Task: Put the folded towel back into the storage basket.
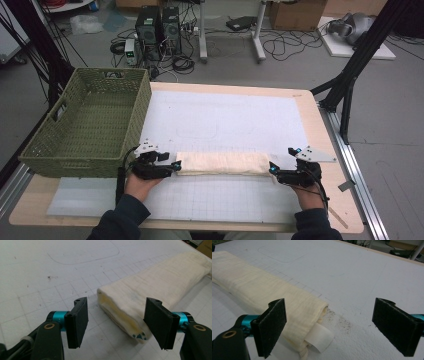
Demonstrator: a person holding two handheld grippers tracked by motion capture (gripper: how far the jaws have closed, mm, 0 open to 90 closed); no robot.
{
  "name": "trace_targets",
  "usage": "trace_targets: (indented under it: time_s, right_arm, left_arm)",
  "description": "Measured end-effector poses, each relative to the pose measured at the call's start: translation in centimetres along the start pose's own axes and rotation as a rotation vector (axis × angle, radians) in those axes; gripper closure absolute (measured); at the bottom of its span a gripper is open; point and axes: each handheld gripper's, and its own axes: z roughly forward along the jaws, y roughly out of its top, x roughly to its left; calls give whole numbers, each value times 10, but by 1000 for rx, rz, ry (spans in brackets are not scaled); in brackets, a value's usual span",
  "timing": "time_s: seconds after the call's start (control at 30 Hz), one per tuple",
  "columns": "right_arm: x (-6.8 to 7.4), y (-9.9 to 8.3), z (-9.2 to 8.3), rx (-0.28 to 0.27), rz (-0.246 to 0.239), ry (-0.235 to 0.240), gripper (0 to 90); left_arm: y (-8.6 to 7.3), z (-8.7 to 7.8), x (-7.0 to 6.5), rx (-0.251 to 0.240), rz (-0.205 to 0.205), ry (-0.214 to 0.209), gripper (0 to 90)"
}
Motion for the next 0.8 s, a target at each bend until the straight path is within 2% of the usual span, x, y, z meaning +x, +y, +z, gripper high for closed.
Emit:
trace_targets:
  time_s: [0.3, 0.37, 0.4, 0.5, 0.53, 0.57, 0.67, 0.7, 0.8]
  right_arm:
    - [0, 0, 0, 4, 1, 3, 115]
    - [0, 0, 1, 6, 1, 5, 115]
    - [0, 0, 1, 6, 1, 6, 115]
    - [0, 0, 1, 6, 1, 6, 115]
    - [0, -1, 1, 6, 0, 7, 115]
    - [0, -1, 1, 6, 0, 7, 115]
    - [0, -1, 1, 6, 0, 7, 115]
    - [0, -1, 1, 9, 0, 10, 115]
    - [1, -1, 2, 17, -8, 12, 115]
  left_arm:
    - [-2, 7, -9, 51, 24, -16, 420]
    - [-4, 11, -14, 83, 40, 6, 425]
    - [-4, 11, -14, 83, 40, 6, 427]
    - [-5, 13, -21, 97, 86, 40, 424]
    - [-6, 14, -26, 100, 110, 67, 425]
    - [-6, 14, -26, 100, 110, 67, 425]
    - [-6, 14, -34, 111, 129, 108, 431]
    - [-7, 14, -39, 108, 119, 120, 474]
    - [-9, 14, -46, 112, 129, 138, 559]
